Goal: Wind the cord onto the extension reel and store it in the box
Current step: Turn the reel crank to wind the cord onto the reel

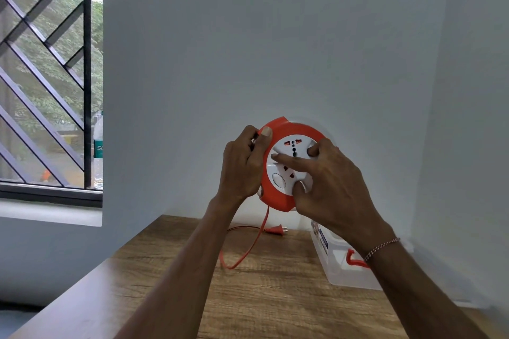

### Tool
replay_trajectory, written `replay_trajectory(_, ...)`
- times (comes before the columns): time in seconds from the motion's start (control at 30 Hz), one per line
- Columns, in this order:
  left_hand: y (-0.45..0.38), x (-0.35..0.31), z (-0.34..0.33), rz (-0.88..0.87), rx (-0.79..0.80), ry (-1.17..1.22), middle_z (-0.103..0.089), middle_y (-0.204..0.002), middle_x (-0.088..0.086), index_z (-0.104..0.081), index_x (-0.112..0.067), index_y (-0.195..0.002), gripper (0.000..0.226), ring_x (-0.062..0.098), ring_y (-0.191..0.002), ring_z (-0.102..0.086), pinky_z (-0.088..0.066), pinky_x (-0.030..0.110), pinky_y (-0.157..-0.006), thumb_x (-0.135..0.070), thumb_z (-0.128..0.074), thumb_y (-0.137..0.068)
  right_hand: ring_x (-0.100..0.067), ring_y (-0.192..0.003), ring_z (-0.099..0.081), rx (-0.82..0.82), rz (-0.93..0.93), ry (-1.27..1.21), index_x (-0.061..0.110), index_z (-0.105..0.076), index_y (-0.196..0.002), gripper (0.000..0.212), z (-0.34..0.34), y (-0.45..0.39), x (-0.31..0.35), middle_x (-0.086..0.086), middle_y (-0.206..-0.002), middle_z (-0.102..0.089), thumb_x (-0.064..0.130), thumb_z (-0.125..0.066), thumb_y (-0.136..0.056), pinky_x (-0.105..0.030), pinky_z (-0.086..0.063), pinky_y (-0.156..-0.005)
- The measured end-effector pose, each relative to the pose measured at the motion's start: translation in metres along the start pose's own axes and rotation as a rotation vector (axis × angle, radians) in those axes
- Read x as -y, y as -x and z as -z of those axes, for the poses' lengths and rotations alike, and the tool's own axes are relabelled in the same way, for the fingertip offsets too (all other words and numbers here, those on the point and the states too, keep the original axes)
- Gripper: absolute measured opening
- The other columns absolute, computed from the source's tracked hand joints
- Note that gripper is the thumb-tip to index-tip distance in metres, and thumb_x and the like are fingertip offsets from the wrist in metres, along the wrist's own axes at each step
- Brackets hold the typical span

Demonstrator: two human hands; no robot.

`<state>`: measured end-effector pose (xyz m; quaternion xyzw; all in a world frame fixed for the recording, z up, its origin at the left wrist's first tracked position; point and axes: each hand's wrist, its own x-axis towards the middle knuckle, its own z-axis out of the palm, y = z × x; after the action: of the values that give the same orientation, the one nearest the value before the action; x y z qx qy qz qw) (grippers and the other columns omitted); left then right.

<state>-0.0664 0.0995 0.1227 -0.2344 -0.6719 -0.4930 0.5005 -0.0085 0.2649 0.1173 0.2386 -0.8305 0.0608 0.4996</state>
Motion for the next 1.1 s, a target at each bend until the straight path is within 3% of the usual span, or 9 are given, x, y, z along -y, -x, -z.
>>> replay_trajectory(0.17, -0.001, -0.001, 0.001, -0.015, -0.023, 0.033, -0.068, -0.075, -0.010, -0.059, -0.015, -0.093, 0.032, 0.010, -0.062, -0.067, -0.059, 0.030, -0.054, -0.042, -0.043, -0.097, -0.027, -0.093, -0.064, -0.064, -0.096, -0.054, 0.031, -0.052, -0.134, 0.064, 0.002, 0.000, 0.001, -0.013, -0.114, -0.066, 0.052, -0.069, -0.076, -0.039, -0.052, -0.086)
replay_trajectory(0.4, 0.000, -0.001, -0.001, -0.021, -0.017, 0.024, -0.069, -0.074, -0.001, -0.059, -0.013, -0.091, 0.036, 0.018, -0.061, -0.066, -0.057, 0.043, -0.055, -0.043, -0.042, -0.098, -0.023, -0.084, -0.071, -0.144, -0.204, -0.096, 0.027, -0.058, -0.129, 0.072, 0.000, -0.002, 0.008, -0.003, -0.112, -0.070, 0.075, -0.050, -0.076, -0.036, -0.058, -0.079)
replay_trajectory(0.63, 0.000, -0.001, 0.001, 0.001, -0.021, 0.022, -0.068, -0.075, -0.006, -0.059, -0.017, -0.091, 0.034, 0.015, -0.063, -0.067, -0.058, 0.042, -0.055, -0.046, -0.042, -0.097, -0.023, -0.075, -0.070, -0.148, -0.169, -0.043, 0.025, -0.060, -0.126, 0.072, -0.002, -0.004, 0.006, -0.004, -0.100, -0.074, 0.077, -0.043, -0.078, -0.035, -0.059, -0.071)
replay_trajectory(0.73, 0.000, 0.001, 0.001, -0.004, -0.021, 0.031, -0.068, -0.073, 0.002, -0.058, -0.013, -0.091, 0.041, 0.022, -0.060, -0.065, -0.055, 0.049, -0.055, -0.050, -0.040, -0.097, -0.020, -0.067, -0.067, -0.222, -0.037, 0.008, 0.021, -0.069, -0.112, 0.057, 0.005, -0.006, -0.003, -0.004, -0.085, -0.075, 0.066, -0.050, -0.084, -0.029, -0.055, -0.067)
replay_trajectory(0.8, 0.000, 0.000, 0.001, -0.005, -0.017, 0.044, -0.068, -0.073, 0.003, -0.058, -0.013, -0.090, 0.041, 0.023, -0.059, -0.065, -0.055, 0.049, -0.054, -0.050, -0.040, -0.096, -0.020, -0.074, -0.064, -0.251, 0.060, 0.018, 0.018, -0.072, -0.103, 0.036, 0.010, -0.006, -0.008, -0.004, -0.089, -0.074, 0.048, -0.060, -0.087, -0.026, -0.051, -0.068)
replay_trajectory(0.87, -0.001, 0.000, 0.000, -0.007, -0.013, 0.044, -0.068, -0.073, -0.006, -0.057, -0.016, -0.089, 0.036, 0.018, -0.060, -0.066, -0.058, 0.041, -0.054, -0.047, -0.041, -0.097, -0.023, -0.090, -0.059, -0.172, 0.138, 0.017, 0.020, -0.074, -0.098, 0.019, 0.014, -0.008, -0.009, -0.005, -0.100, -0.070, 0.029, -0.071, -0.082, -0.033, -0.055, -0.071)
replay_trajectory(0.97, -0.002, 0.001, 0.001, -0.017, -0.024, 0.028, -0.066, -0.073, -0.025, -0.057, -0.020, -0.091, 0.029, 0.007, -0.063, -0.066, -0.057, 0.022, -0.054, -0.043, -0.041, -0.097, -0.033, -0.110, -0.053, 0.057, 0.141, 0.021, 0.024, -0.074, -0.099, 0.033, 0.019, -0.010, -0.001, -0.011, -0.118, -0.061, 0.018, -0.083, -0.068, -0.047, -0.054, -0.080)
replay_trajectory(1.1, -0.001, 0.001, 0.000, -0.017, -0.020, 0.055, -0.065, -0.071, -0.021, -0.058, -0.017, -0.091, 0.029, 0.008, -0.064, -0.067, -0.057, 0.021, -0.055, -0.041, -0.042, -0.098, -0.037, -0.126, -0.041, 0.216, 0.094, 0.155, 0.035, -0.065, -0.118, 0.056, 0.021, -0.010, 0.009, -0.012, -0.139, -0.047, 0.028, -0.084, -0.066, -0.051, -0.046, -0.094)
